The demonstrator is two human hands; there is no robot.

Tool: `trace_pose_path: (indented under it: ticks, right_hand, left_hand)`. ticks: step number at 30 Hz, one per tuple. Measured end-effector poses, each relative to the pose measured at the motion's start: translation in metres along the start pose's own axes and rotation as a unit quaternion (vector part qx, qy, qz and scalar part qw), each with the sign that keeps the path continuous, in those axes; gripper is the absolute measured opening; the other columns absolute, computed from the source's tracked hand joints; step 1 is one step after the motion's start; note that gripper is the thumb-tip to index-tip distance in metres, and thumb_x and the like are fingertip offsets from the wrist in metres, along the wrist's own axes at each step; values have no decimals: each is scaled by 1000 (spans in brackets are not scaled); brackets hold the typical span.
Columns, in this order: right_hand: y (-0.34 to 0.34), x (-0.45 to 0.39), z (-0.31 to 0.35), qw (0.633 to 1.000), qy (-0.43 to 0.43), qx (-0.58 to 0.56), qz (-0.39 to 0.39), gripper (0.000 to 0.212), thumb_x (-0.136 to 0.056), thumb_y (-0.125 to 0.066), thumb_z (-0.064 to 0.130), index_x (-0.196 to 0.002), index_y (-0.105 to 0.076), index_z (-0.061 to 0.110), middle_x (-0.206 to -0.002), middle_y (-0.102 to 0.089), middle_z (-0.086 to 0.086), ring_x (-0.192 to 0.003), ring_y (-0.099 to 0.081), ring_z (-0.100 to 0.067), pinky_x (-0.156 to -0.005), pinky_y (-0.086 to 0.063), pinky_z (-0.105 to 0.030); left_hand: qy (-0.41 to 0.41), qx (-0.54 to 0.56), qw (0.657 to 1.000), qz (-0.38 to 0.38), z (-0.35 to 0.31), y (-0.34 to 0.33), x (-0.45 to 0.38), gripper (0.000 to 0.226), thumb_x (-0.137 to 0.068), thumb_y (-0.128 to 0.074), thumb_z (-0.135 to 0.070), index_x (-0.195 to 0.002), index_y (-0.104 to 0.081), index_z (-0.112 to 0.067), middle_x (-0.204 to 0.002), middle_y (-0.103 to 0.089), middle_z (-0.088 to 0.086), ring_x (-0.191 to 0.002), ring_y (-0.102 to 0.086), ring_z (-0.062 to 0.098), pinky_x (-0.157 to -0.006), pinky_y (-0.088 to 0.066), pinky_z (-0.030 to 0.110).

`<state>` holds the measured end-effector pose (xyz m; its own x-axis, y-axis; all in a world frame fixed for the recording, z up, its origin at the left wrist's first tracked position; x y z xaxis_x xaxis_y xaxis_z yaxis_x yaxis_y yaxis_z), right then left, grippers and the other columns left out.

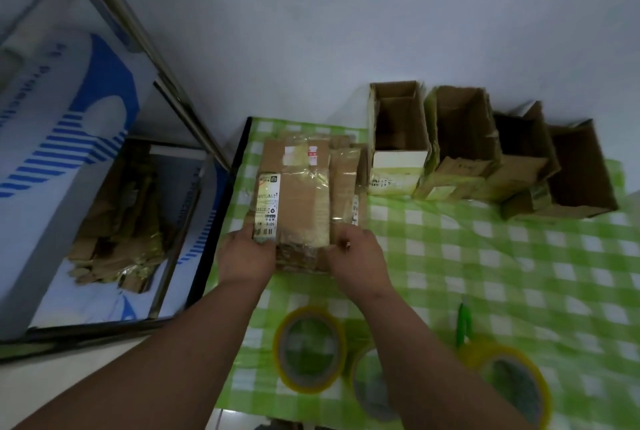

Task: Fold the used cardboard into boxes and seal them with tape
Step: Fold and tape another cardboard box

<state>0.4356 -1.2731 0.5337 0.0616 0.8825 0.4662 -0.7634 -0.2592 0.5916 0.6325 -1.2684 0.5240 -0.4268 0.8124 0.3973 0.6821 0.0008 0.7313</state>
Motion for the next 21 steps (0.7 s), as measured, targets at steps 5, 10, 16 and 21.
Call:
trace_pose_path:
  ticks: [5, 10, 16, 21]
  right_hand:
    - [3, -17, 2, 995, -30, 66, 68, 44, -88, -56, 42, -131, -51, 36, -129, -58, 6, -121, -50, -28, -103, -40, -47]
    - [0, -26, -5, 993, -12, 25, 115, 51, -85, -56, 47, -134, -48, 39, -127, -59, 7, -121, -52, -26, -103, -41, -49]
    - [-2, -28, -7, 989, -2, -24, 144, 32, -79, -57, 48, -108, -52, 39, -119, -60, 5, -117, -53, -28, -101, -42, -52]
    - [1, -26, -9, 983, 3, -41, 180, 52, -81, -57, 49, -131, -49, 38, -134, -53, 3, -127, -46, -28, -105, -39, -54]
  left_hand:
    - [37, 30, 997, -63, -9, -3, 10, 45, -93, -58, -20, -138, -55, -19, -119, -64, 15, -99, -62, 36, -84, -54, 45]
    - [34, -7, 996, -86, -17, -9, 27, 56, -99, -51, -22, -151, -35, -29, -106, -68, 16, -90, -63, 38, -67, -43, 33]
    - [132, 145, 976, -96, -18, -8, 27, 27, -97, -54, -18, -123, -51, -15, -106, -59, 6, -90, -54, 28, -78, -44, 35]
    - [158, 136, 973, -99, -23, -11, 26, 18, -98, -51, -16, -116, -50, -14, -102, -57, 7, -91, -55, 32, -78, -45, 38]
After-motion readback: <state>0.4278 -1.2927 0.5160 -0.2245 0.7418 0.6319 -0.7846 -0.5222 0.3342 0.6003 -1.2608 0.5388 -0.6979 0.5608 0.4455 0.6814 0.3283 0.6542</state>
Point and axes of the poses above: each hand's wrist, its own x-axis away from the middle knuckle, its own y-axis out of the back of the hand, z = x × y, the point moved 6 cm from there along -x, towards the middle knuckle
